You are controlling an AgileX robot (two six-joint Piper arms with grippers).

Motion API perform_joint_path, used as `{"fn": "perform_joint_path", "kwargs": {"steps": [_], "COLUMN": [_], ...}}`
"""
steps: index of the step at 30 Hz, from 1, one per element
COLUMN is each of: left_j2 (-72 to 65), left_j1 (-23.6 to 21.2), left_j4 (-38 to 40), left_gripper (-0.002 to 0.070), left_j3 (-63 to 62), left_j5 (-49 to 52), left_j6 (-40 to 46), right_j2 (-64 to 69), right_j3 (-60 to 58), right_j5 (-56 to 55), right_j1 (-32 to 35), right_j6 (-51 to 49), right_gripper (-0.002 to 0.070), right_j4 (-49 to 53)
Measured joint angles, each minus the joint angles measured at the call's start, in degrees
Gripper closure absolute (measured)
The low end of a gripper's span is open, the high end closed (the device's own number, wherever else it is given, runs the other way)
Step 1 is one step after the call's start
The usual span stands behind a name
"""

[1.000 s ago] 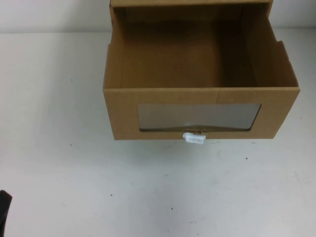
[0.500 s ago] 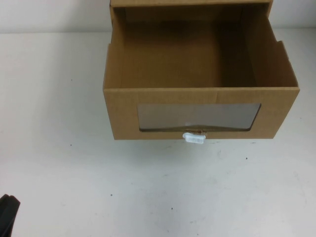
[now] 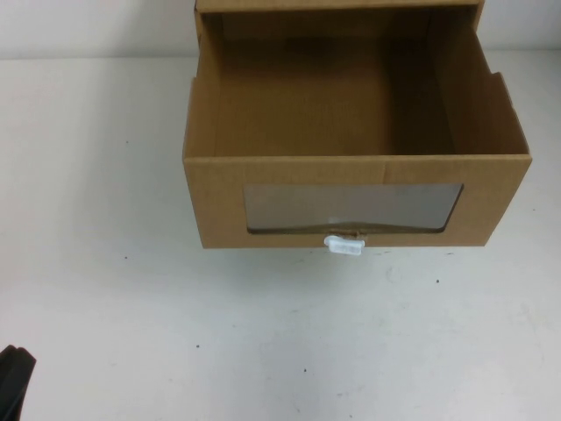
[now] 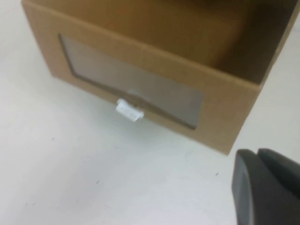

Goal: Open the shoe box
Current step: 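Pull the top drawer of the cardboard box fully open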

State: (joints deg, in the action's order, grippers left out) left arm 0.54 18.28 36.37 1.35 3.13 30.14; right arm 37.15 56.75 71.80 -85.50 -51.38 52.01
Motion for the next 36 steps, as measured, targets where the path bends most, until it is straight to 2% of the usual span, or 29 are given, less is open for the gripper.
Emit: {"fn": "perform_joint_path", "kwargs": {"steps": [8,13,18,20,24,32,36], "left_j2": [0.00,0.00,0.00,0.00,0.00,0.00,0.00], "left_j1": [0.00,0.00,0.00,0.00,0.00,0.00,0.00], "left_j4": [0.00,0.00,0.00,0.00,0.00,0.00,0.00], "left_gripper": [0.0675,0.0675,0.0675,0.0675,0.0675,0.0675,0.0675], "left_j3": [0.00,0.00,0.00,0.00,0.00,0.00,0.00], "left_j5": [0.08,0.08,0.08,0.08,0.08,0.08,0.08], "left_j6": [0.00,0.00,0.00,0.00,0.00,0.00,0.00], "right_j2": [-0.43,-0.43,-0.24,-0.83,-3.60,-13.60,-21.25], "right_j3": [0.00,0.00,-2.72,-5.71,-14.19,-33.15,-39.85], "right_j5": [0.20,0.20,-1.32,-4.06,-15.11,-46.94,-58.64], "right_j1": [0.00,0.00,0.00,2.43,15.64,50.36,64.94], "right_j6": [0.25,4.15,4.99,5.23,5.34,5.37,5.37], "right_gripper": [0.0694,0.0694,0.0694,0.0694,0.0694,0.0694,0.0694], "right_j4": [-3.87,-7.03,-5.12,-3.55,-3.39,-0.75,-1.53]}}
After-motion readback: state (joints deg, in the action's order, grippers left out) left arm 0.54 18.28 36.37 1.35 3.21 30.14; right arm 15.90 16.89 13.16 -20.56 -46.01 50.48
